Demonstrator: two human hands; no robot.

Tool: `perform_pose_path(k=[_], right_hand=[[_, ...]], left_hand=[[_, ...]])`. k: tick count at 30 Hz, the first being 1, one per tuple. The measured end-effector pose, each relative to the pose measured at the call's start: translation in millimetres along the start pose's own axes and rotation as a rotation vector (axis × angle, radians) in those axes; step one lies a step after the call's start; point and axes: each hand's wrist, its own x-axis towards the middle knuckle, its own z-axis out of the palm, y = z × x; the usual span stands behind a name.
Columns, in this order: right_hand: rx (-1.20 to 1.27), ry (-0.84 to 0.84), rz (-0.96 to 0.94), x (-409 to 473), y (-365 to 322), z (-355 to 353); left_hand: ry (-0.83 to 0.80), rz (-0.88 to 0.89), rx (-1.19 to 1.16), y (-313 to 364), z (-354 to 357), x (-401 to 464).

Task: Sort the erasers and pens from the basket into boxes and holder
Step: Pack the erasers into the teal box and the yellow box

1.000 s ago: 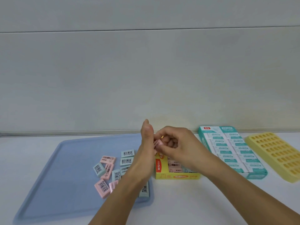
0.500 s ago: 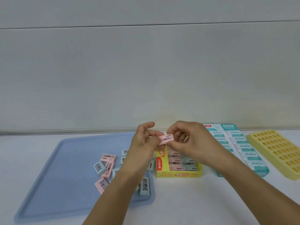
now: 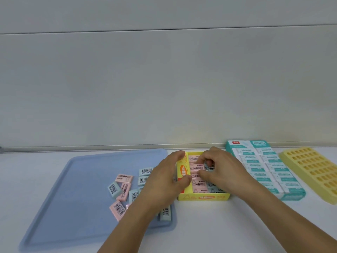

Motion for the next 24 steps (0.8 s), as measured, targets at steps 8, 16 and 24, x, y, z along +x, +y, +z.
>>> perform_pose_path(k=[8,16,24], right_hand=[[0.007,0.021,0.077,5.1,-1.2,0.1],[-0.022,-0.053,0.017,8.8,-5.9,-3.4],[-0.303,-0.086,-0.068,16.7,-12.2,-6.9]], left_hand=[[-0.01,-0.006,-0.011,-0.3,-0.2,1.4],[-0.012,0.0,-0.002,-2.4,-1.0,2.1],[-0.021,-0.004,-0.022,-2.8,-0.6,4.1]])
